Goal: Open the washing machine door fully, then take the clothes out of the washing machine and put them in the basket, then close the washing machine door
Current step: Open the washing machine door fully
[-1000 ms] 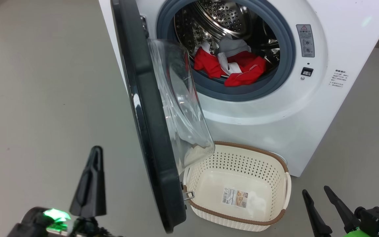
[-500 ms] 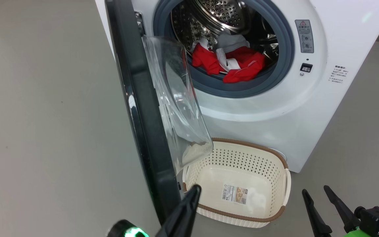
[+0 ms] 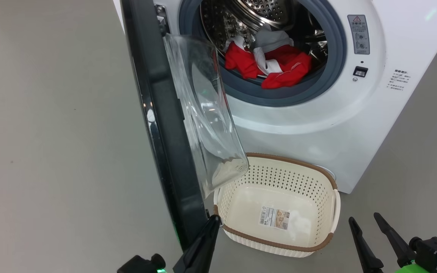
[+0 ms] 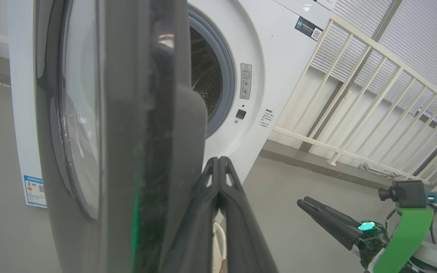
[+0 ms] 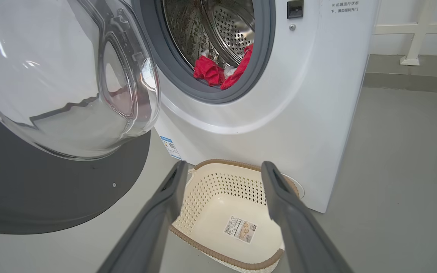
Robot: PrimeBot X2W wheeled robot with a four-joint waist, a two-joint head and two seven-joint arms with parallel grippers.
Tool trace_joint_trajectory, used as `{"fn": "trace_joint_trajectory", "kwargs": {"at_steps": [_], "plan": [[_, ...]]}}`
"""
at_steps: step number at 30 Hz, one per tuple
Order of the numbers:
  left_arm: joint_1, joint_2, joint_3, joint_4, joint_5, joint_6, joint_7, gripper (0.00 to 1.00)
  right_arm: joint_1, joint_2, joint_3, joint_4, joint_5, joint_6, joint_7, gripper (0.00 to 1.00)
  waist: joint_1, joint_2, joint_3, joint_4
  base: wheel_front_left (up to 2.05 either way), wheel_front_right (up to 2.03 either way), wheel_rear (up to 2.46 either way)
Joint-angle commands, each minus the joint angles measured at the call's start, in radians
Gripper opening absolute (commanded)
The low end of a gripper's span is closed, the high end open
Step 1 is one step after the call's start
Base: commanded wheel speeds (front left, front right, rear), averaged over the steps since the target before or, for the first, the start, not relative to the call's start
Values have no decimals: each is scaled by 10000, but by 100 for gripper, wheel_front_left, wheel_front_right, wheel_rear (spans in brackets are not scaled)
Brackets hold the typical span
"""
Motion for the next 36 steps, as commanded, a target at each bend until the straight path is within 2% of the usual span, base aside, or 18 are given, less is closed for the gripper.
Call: {"fn": "trace_joint_trajectory", "kwargs": {"at_steps": [1, 13, 27, 36], "plan": [[-370, 14, 435, -112, -171, 89, -80, 0, -385, -233, 169, -248, -34, 65, -135, 100, 0, -1, 19, 24, 0, 0, 0], [-244, 14, 1345, 95, -178, 220, -80, 0, -389, -180, 83, -287, -57, 65, -136, 100, 0, -1, 75, 189, 0, 0, 0], [135, 14, 3738, 140, 307, 331, -80, 0, -352, -132, 71, -329, -62, 65, -136, 100, 0, -1, 89, 356, 0, 0, 0], [-350, 14, 5189, 571, 830, 79, -80, 0, -469, -220, 99, -361, -61, 65, -136, 100, 0, -1, 297, 350, 0, 0, 0]]}}
